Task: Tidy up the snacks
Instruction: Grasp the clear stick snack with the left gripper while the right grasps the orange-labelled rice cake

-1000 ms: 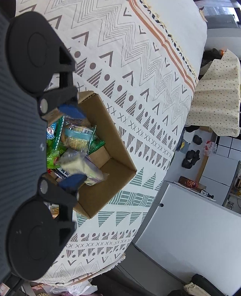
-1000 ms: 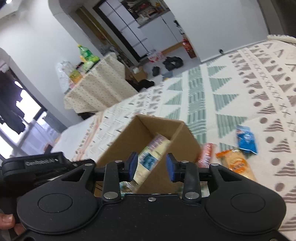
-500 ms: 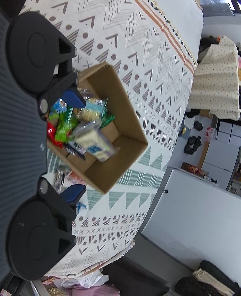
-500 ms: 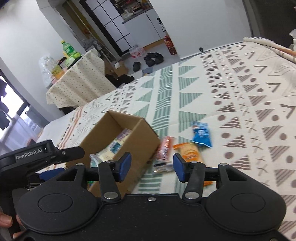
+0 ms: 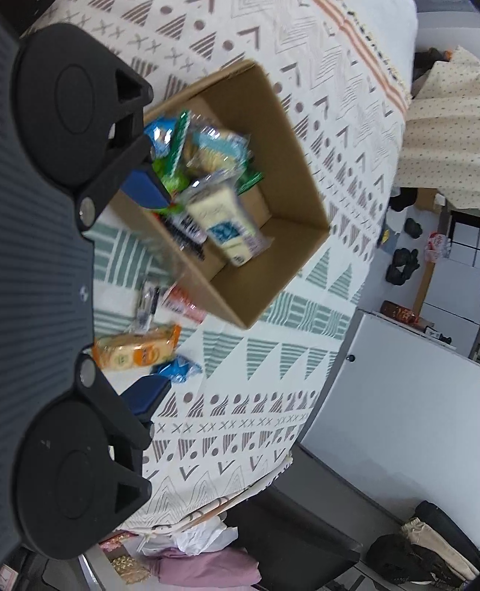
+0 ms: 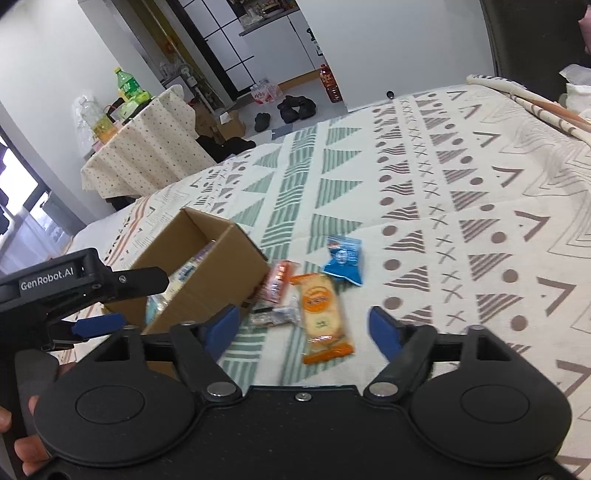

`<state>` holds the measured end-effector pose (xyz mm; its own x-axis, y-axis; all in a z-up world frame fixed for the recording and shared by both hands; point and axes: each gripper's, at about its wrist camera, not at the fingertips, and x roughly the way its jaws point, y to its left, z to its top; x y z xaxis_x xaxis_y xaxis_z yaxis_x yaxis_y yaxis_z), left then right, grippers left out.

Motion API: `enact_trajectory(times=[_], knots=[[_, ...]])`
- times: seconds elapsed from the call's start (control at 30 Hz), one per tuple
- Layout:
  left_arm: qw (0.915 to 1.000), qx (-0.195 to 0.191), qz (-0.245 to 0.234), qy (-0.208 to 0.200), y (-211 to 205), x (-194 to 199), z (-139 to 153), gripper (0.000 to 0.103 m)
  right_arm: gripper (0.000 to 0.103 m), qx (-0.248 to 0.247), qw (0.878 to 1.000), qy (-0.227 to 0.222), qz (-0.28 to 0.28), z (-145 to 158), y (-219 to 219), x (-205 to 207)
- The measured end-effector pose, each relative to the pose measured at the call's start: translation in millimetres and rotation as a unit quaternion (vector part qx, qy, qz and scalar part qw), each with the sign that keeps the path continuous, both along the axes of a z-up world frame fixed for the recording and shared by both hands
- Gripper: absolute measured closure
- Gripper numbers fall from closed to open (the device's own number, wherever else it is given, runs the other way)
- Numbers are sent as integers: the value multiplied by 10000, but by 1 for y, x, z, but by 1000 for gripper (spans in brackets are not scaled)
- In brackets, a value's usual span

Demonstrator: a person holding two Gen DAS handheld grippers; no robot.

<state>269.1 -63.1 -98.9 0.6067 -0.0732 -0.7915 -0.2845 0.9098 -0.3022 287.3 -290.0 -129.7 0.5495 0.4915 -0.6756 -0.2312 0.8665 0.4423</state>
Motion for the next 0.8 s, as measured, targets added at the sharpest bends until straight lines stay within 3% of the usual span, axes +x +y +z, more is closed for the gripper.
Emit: enact_trajectory(times=[0.07, 0.33, 0.4, 0.57, 0.8], knots=[[9999, -36, 69, 77, -4, 2, -6, 6, 11, -39, 10000, 24, -53, -2, -6, 1], [9990, -56, 387, 223, -16, 7, -26, 6, 10, 110, 9997, 131, -153, -11, -17, 10], [9988, -92, 438, 184, -18, 9, -30, 7, 12, 49, 9999, 82, -52, -11, -14, 11], [9976, -193, 655, 139, -25, 14, -43, 9, 33, 58, 9998, 164, 131, -17, -9, 16], [9956, -333, 844, 228, -29, 20, -66, 15, 42, 54, 9989, 454, 114, -38, -3, 28]])
